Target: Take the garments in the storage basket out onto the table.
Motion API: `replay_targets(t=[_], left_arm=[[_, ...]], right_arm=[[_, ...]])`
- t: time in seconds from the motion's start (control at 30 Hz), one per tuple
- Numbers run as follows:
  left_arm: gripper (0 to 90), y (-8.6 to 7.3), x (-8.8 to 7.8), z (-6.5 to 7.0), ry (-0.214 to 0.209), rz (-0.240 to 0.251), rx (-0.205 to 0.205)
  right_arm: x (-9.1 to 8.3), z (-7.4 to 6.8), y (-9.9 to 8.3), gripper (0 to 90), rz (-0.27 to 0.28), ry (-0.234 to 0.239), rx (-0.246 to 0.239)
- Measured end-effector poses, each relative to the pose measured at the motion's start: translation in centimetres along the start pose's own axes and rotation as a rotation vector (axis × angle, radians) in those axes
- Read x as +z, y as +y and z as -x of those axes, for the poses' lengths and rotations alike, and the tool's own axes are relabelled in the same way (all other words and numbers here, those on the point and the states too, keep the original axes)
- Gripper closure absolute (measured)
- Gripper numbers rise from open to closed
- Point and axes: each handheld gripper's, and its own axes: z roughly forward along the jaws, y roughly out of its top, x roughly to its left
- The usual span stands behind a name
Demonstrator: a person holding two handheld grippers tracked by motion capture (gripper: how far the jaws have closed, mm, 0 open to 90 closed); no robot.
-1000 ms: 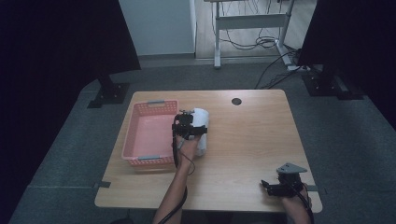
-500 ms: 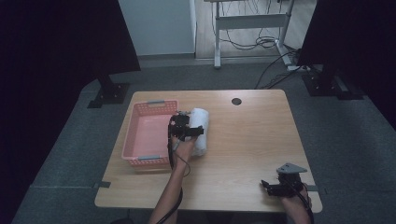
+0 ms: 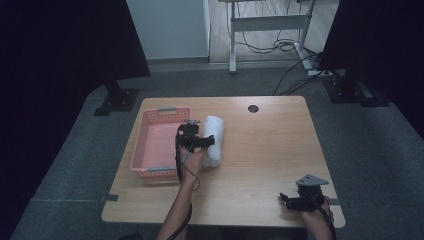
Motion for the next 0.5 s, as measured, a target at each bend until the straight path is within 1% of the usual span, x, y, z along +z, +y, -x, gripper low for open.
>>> replay_targets(t=[0.27, 0.5], left_arm=[[9.5, 0.1, -0.7, -0.3, 0.002, 0.018, -0.004], [9.6, 0.0, -1.4, -0.7, -0.005, 0.031, -0.007]], right_arm=[[0.0, 0.0, 0.0, 8.2, 0.000, 0.000, 0.001], [0.0, 0.0, 0.0, 8.2, 0.001, 0.000, -0.001]])
